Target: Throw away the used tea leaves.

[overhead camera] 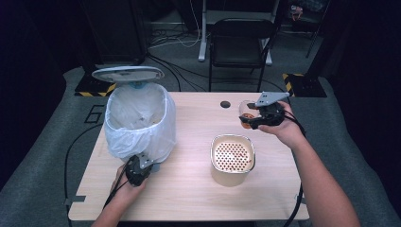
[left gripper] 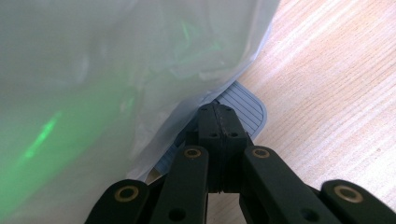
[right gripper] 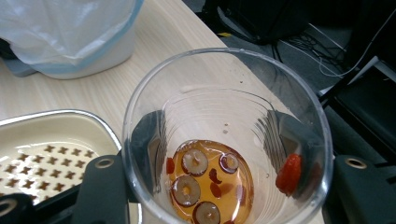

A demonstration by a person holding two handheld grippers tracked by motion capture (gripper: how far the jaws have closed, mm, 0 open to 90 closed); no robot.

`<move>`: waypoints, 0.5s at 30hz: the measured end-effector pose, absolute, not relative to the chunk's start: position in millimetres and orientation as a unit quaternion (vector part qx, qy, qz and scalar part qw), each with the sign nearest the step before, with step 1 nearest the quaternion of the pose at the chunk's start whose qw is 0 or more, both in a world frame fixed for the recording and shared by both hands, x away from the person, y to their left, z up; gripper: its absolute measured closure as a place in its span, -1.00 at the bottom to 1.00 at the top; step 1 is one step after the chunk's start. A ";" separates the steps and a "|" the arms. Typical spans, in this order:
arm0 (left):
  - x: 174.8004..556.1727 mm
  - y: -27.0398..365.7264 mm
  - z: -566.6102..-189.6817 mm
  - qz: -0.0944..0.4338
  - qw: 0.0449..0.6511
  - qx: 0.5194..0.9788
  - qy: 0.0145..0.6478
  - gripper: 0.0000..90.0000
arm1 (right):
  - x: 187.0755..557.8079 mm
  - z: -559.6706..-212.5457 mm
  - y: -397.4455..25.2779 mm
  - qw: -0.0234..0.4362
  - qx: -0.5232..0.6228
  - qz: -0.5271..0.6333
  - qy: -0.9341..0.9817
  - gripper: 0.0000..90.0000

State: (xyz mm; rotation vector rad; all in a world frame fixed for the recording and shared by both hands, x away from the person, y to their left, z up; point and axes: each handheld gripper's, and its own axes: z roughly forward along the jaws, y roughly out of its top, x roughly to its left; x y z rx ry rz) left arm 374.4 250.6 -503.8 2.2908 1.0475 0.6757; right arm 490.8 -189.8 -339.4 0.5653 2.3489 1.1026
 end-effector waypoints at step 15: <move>374.3 250.5 -504.0 0.251 0.264 0.847 0.388 1.00 | 486.2 -350.3 -199.0 0.271 0.173 0.412 0.853 -0.13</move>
